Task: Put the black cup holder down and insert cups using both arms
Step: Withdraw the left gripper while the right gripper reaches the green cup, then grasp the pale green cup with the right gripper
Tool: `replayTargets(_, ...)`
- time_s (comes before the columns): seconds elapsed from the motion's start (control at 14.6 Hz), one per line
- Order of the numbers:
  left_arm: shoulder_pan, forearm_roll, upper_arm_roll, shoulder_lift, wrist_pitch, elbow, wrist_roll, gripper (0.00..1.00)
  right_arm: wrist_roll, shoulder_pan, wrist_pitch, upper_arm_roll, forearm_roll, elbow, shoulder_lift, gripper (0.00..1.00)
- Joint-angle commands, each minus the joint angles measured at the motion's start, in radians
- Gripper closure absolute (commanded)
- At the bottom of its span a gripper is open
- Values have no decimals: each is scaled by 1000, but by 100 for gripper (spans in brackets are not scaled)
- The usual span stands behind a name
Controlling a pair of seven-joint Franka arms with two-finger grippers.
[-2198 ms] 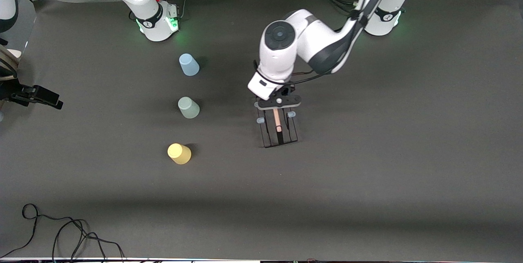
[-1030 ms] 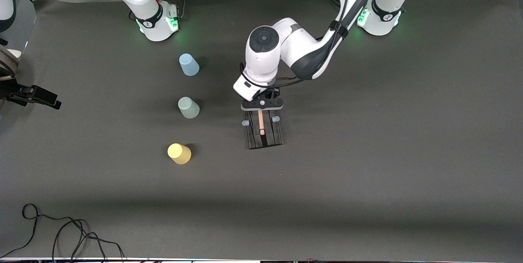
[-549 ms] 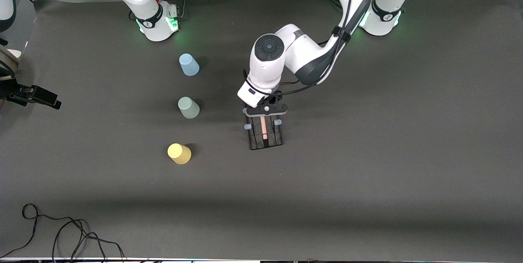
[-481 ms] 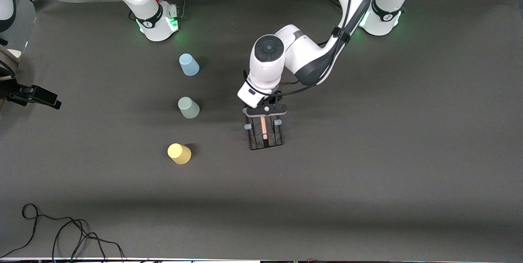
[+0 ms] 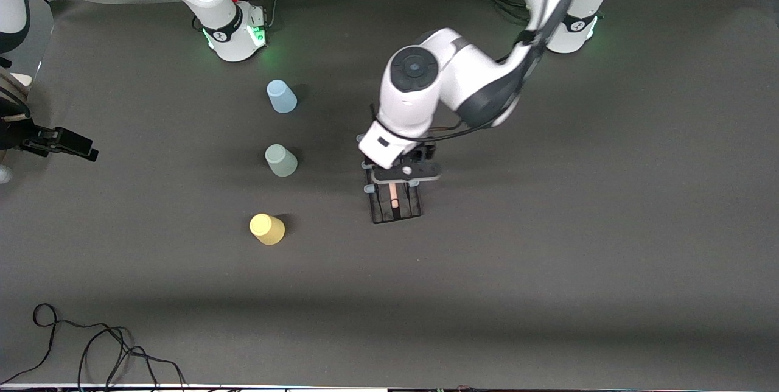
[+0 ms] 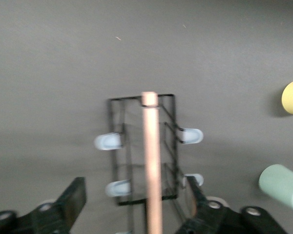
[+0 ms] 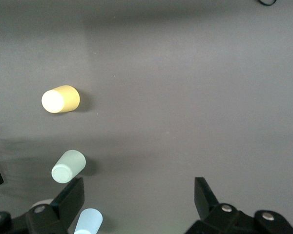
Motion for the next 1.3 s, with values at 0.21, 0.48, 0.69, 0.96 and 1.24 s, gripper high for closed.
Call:
replayTargets(0.21,181,2,2,-160,-373,75,390,0,226,111,14,2,43,-102,-63,0)
replayTargets(0.48,324,45,7,-324,-443,-60,527,0,433,239,76,2,43,-196,-80,0)
replayTargets(0.69,439,56,7,-440,-431,-196,634,0,484,297,219,3,45,-367,-135,0)
replayTargets(0.96,555,58,7,-498,-440,-269,702,0,593,384,519,3,48,-648,-189,0)
replayTargets(1.24,602,58,8,-495,-429,-270,728,0,642,444,708,3,81,-759,-130,0)
